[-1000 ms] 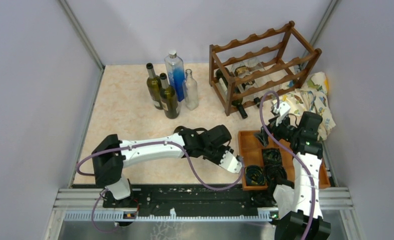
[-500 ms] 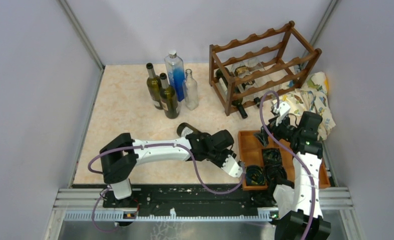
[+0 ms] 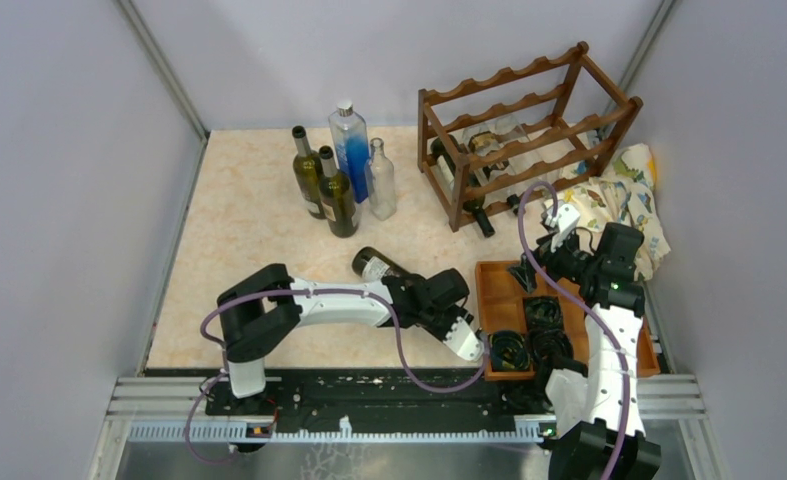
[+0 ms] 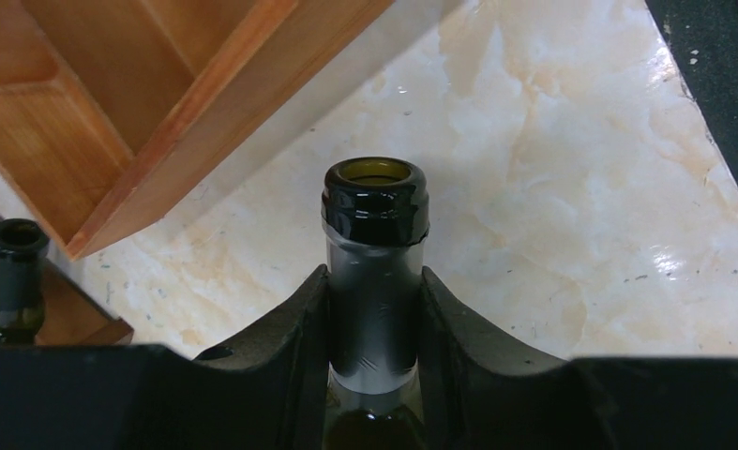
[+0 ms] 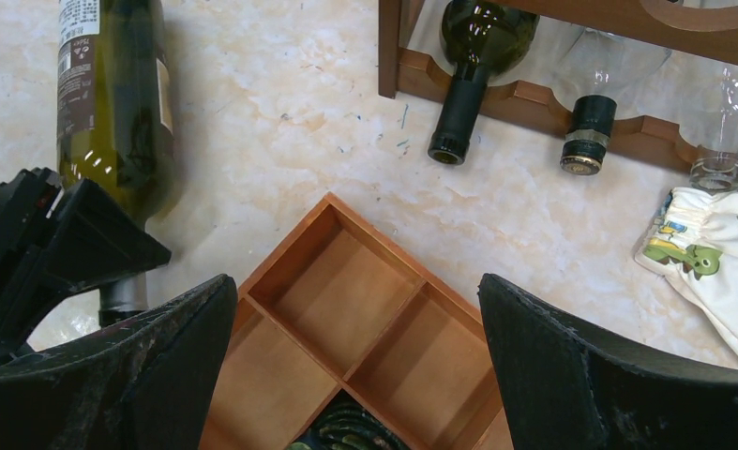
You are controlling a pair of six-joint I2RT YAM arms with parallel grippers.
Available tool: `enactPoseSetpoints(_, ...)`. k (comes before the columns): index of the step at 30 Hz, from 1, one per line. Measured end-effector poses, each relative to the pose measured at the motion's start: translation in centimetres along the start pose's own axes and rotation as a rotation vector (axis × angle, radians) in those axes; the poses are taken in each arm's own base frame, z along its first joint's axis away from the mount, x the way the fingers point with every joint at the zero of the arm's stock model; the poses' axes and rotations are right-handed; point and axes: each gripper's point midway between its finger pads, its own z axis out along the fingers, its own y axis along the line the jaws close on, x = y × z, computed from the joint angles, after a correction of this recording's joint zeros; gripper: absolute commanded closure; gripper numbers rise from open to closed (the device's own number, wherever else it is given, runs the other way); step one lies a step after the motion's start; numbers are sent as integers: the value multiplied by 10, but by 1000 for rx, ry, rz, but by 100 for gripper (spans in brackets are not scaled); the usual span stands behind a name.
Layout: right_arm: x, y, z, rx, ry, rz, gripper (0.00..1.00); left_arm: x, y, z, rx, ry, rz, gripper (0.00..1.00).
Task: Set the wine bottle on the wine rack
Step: Place the wine bottle at the center of the board, then pick up the wine bottle from the center of the board.
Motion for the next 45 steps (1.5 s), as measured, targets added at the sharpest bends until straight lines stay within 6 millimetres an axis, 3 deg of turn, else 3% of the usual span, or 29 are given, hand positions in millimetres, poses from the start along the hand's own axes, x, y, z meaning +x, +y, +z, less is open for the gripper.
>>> enactPoseSetpoints(6,0,0,0,0,0,-1,2,0,-6,8,7,-16,-6,44)
enactPoseSetpoints(8,0,0,0,0,0,0,2,0,-7,10,7,-21,-13,33)
enactPoseSetpoints(11,0,0,0,0,0,-1,2,-4,0,10,-28,-40,-19,2)
enactPoseSetpoints(13,0,0,0,0,0,-1,2,-8,7,8,-64,-63,-26,1)
enactPoseSetpoints(20,0,0,0,0,0,-2,2,-8,-6,-1,-73,-96,-117,1)
enactPoseSetpoints(25,0,0,0,-1,1,-1,2,-20,-7,-21,-92,-164,-209,1)
enactPoseSetpoints(33,0,2,1,-13,-2,5,2,-69,24,-104,-264,-448,-461,1)
enactPoseSetpoints(36,-3,7,2,-42,-20,6,2,-79,27,-129,-302,-550,-599,1)
enactPoseSetpoints(40,-13,26,2,-147,-84,2,2,-74,10,-140,-318,-638,-817,1)
enactPoseSetpoints(45,-24,67,6,-343,-139,-31,2,-41,-29,-135,-343,-688,-1174,1)
